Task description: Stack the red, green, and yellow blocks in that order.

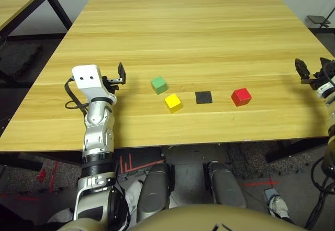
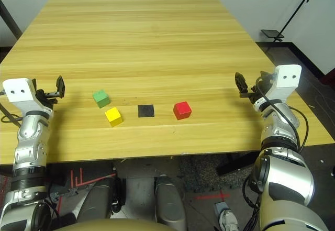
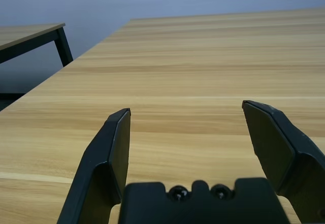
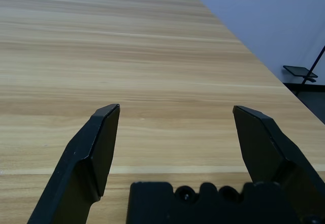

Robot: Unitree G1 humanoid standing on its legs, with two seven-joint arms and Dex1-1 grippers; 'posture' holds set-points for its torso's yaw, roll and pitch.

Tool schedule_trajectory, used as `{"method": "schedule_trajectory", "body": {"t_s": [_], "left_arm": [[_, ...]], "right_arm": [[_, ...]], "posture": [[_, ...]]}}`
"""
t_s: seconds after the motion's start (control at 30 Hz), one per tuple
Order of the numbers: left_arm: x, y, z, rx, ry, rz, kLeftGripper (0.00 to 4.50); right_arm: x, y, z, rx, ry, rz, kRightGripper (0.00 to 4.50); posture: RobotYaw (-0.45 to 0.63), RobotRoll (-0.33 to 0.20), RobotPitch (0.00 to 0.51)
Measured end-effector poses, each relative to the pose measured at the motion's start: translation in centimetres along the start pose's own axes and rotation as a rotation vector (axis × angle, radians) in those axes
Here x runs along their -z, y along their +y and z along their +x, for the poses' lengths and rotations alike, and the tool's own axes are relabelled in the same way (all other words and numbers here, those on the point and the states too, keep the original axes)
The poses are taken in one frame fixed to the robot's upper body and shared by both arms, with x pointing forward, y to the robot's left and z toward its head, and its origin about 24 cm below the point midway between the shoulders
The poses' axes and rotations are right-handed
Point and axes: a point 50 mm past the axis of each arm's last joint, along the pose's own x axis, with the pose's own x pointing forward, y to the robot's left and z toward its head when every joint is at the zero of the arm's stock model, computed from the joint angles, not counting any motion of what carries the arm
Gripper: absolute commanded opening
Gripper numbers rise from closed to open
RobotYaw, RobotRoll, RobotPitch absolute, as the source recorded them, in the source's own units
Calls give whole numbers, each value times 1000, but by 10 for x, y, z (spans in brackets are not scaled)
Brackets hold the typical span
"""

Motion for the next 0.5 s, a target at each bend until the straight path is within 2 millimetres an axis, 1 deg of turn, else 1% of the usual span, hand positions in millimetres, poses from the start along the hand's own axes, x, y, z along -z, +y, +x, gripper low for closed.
{"method": "schedule_trajectory", "body": {"t_s": [0.1,0.17,0.2,0.27,0.3,0.37,0.4,0.5], "left_arm": [[-1,2,0,-13,-12,0,4480],[4,4,0,-25,8,3,4480],[7,5,-1,-34,24,-9,4480],[6,7,-5,-27,31,-26,4480],[0,8,-7,4,26,-24,4480],[-19,9,-6,82,-10,-26,4480],[-30,9,-6,139,-29,-20,4480],[-67,1,-4,382,-66,30,4480]], "right_arm": [[0,0,0,3,-1,4,4500],[0,-1,-1,10,-2,6,4500],[-1,-3,-1,16,-2,2,4500],[-3,-4,-1,13,-7,-5,4500],[-6,-5,-1,-6,-11,-9,4500],[-13,-2,1,-76,-18,-22,4500],[-18,2,4,-144,-20,-40,4500],[-34,20,12,-402,13,-123,4500]], "posture": [[102,-103,70],[98,-99,73],[103,-99,85],[106,-100,94],[112,-99,90],[134,-102,84],[142,-105,81],[175,-126,71]]}}
